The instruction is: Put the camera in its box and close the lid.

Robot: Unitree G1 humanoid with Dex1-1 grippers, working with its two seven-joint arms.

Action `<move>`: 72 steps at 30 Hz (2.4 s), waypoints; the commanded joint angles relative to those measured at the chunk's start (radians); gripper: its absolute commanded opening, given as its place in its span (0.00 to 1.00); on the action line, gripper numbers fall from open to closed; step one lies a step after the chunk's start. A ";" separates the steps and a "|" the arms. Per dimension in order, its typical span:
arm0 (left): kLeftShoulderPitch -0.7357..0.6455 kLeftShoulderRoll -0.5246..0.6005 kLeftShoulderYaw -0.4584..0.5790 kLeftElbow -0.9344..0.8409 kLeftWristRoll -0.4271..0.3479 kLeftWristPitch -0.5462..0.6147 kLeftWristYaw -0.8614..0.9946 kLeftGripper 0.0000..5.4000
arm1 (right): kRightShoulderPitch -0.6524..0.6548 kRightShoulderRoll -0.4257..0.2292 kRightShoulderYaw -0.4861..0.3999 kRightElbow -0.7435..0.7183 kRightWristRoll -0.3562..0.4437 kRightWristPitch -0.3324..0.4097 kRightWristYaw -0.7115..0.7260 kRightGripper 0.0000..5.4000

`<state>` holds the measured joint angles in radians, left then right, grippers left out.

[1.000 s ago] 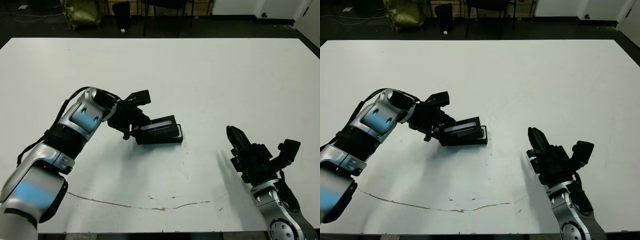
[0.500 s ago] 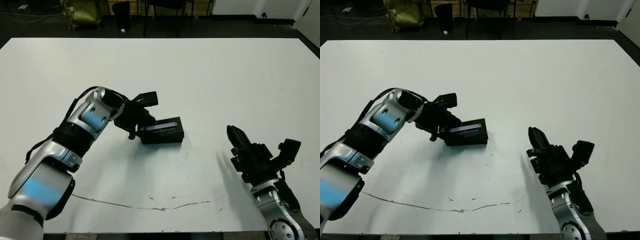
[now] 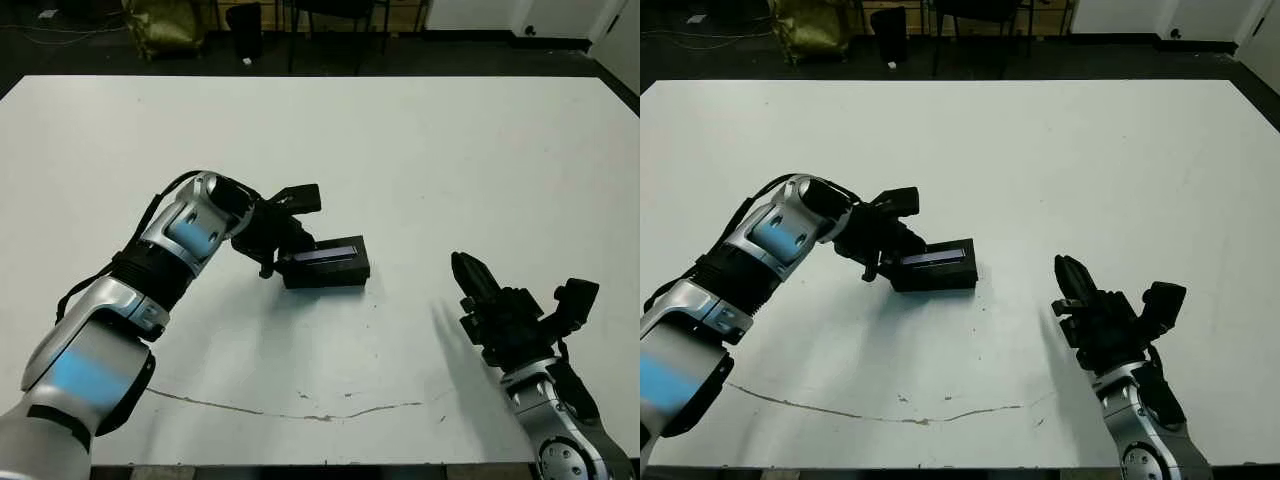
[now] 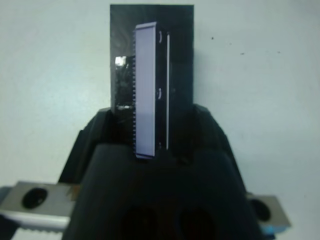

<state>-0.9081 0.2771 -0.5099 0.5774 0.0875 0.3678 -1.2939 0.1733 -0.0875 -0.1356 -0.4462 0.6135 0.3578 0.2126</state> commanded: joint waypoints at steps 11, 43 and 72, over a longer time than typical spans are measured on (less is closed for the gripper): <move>-0.006 -0.074 -0.061 0.110 0.060 0.004 -0.004 0.41 | 0.025 0.006 0.003 0.018 0.000 -0.019 0.020 0.00; 0.006 -0.087 -0.092 0.306 0.143 -0.320 -0.014 1.00 | 0.037 0.010 0.002 0.023 0.026 -0.012 0.030 0.00; 0.103 -0.097 0.113 0.228 -0.017 -0.346 0.086 1.00 | 0.029 0.014 0.003 0.077 0.044 -0.030 0.079 0.00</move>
<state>-0.8389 0.1839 -0.3893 0.8026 0.0641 0.0083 -1.1950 0.1946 -0.0717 -0.1311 -0.3645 0.6558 0.3037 0.3090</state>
